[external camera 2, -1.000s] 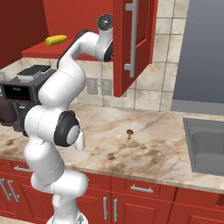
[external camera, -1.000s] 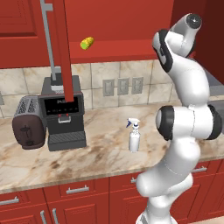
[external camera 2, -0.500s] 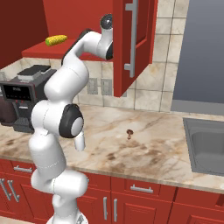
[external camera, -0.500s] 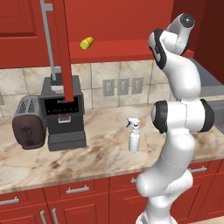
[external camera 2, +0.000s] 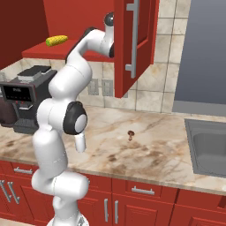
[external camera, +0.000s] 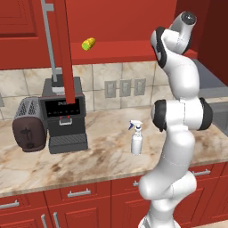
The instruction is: Pick the spray and sponge from the cabinet and place them on the counter.
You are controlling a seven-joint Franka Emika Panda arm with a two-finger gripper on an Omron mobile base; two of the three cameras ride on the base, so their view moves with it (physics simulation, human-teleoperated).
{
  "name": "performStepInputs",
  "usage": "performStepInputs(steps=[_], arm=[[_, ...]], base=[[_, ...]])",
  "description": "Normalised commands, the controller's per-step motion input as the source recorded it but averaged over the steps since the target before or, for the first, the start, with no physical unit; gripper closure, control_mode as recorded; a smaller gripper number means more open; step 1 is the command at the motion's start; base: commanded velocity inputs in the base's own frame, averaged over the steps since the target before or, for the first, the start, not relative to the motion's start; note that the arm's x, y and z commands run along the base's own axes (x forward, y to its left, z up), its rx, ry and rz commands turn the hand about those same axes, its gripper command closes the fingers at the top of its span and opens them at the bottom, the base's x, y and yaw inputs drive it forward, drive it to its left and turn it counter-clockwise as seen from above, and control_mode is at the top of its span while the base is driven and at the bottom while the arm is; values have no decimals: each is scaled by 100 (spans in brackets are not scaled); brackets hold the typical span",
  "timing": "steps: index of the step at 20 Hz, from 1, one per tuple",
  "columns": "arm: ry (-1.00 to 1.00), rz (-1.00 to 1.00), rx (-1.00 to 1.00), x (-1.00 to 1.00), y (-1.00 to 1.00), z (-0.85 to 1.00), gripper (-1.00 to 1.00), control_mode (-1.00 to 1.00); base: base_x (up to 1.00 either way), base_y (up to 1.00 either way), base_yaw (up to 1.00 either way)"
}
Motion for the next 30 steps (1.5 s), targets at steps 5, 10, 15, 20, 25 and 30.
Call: performStepInputs(steps=[5,10,15,20,25,30], arm=[[2,2,0,18,-12,0,-100,-100],[1,1,0,20,-13,-7,-100,-100],[3,1,1,17,-7,-18,-100,-100],[9,2,1,1,0,-2,-100,-100],[12,1,0,0,0,-12,-100,-100],[7,0,0,0,0,-50,-100,-100]], base=[[0,0,0],[0,0,0],[0,0,0],[0,0,0],[0,0,0],[0,0,0]])
